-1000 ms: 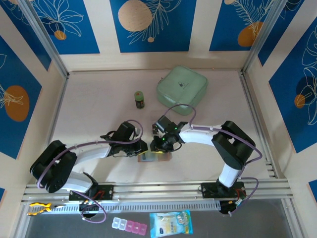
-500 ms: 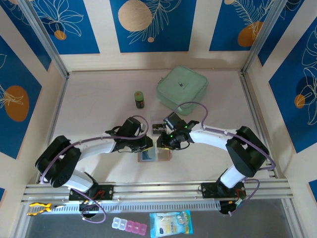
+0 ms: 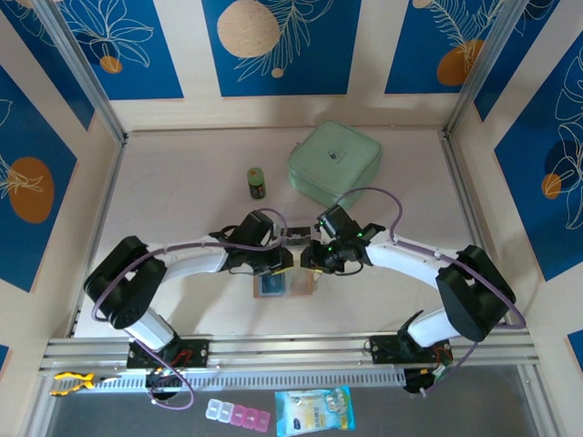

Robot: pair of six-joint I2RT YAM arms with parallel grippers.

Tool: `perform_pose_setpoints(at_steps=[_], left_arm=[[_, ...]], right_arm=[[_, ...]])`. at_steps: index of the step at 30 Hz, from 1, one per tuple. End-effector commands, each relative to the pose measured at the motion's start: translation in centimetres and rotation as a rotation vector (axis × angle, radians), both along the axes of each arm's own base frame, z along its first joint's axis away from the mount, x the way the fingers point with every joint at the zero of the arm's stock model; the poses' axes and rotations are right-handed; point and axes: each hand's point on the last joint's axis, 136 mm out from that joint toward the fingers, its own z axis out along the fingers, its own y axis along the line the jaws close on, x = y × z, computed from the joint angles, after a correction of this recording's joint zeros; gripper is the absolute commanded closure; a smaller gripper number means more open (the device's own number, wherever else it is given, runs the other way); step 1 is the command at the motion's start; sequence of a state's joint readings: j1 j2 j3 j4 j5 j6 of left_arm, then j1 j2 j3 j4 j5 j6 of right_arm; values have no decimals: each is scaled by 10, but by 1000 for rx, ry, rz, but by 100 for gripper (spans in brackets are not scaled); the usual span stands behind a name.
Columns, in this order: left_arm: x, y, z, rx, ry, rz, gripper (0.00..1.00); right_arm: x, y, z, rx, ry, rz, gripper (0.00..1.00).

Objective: Take the credit cards out of the card holder

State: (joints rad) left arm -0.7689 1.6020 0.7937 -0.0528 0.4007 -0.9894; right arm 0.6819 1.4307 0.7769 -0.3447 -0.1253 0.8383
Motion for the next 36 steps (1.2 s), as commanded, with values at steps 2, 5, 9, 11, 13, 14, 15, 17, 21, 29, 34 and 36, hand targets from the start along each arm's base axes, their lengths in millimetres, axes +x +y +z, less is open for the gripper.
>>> perform_pose_setpoints(at_steps=[2,5,9,11,13,14,15,17,21,29,34,36], left_arm=[[-4,-13,2,-4,22,-34,67],[-3,-20,0,-6,27,-46,64],[-2,-27,-1,-9,32,-56,63],[-2,-29,-1,-10,31,-59,63],[-1,-31,-2,-13,32,-59,62],[-1,-31,-3,-14,33,-60,62],[-1,-32,-3,-15,34,-59,62],[-1,-32,-3,-18,33,-57,62],[-2,-27,-2,-10,18,-52,62],[-1,-12,6,11,-22,-31,62],[-2,-2,9,19,-37,-20,62],[-2,4,9,29,-43,-12,62]], right_arm=[[-6,-6,5,18,2,13,69],[-6,-10,6,19,0,4,68],[-7,-15,8,18,-3,-4,68],[-7,-18,10,18,-8,-9,67],[-7,-20,10,16,-7,-13,66],[-7,-22,8,11,-3,-15,66],[-7,-23,7,7,-1,-17,66],[-8,-26,3,-6,5,-20,66],[-10,-29,-10,-35,37,-17,65],[-14,-27,-30,-42,88,-10,67],[-14,-24,-36,-29,100,-12,70],[-14,-22,-37,-23,104,-11,73]])
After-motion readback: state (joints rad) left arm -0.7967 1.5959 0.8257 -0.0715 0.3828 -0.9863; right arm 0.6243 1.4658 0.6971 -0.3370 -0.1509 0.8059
